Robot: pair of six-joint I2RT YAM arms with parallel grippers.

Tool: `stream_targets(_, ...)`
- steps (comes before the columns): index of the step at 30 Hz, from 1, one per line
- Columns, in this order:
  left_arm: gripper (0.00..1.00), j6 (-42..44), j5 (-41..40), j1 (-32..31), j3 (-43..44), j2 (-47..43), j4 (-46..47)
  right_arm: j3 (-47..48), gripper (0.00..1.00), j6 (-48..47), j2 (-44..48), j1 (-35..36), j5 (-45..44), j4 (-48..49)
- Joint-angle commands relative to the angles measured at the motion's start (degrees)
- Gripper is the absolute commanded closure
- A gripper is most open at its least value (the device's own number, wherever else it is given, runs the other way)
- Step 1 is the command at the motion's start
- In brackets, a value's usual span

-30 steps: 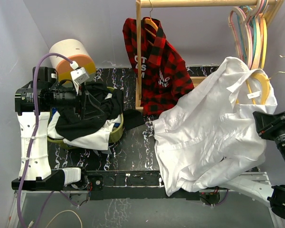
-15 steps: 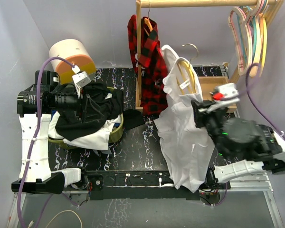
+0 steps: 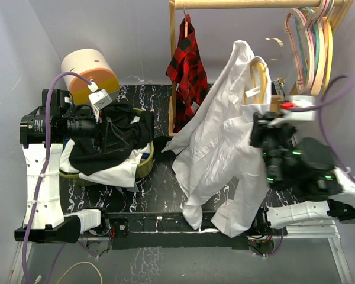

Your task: Place the shirt on the hanger

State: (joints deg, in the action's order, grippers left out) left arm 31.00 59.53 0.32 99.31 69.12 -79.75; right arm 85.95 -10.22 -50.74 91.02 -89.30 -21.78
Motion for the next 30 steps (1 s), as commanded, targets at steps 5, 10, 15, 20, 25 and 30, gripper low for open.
stream_targets(5, 0.5, 1.2, 1.2, 0.4, -1.0, -1.8, -1.0, 1.4, 0.92, 11.4, -17.4, -34.4, 25.0, -10.5)
stream_targets(10, 0.51, 1.5, 0.5, 0.6, -2.4, -3.2, -0.4, 2.0, 0.92, 14.4, -18.5, -53.9, 45.8, -6.5)
stream_targets(15, 0.5, 0.8, 0.7, 1.6, -3.6, -4.0, 0.6, 3.4, 0.92, 13.8, -17.8, -61.8, 58.3, -7.6)
stream_targets(20, 0.47, 0.0, -0.7, 2.7, -5.4, -4.9, 1.8, -0.6, 0.92, 9.6, -14.2, -62.7, 62.5, -2.2)
stream_targets(25, 0.45, -0.5, -0.5, 2.8, -7.6, -5.8, 2.4, -0.6, 0.92, 4.7, -14.2, -63.4, 59.3, 2.3)
stream_targets(30, 0.45, -0.8, -0.7, 2.8, -9.2, -6.0, 3.0, 2.6, 0.92, 1.0, -16.3, -63.5, 55.3, 6.6)
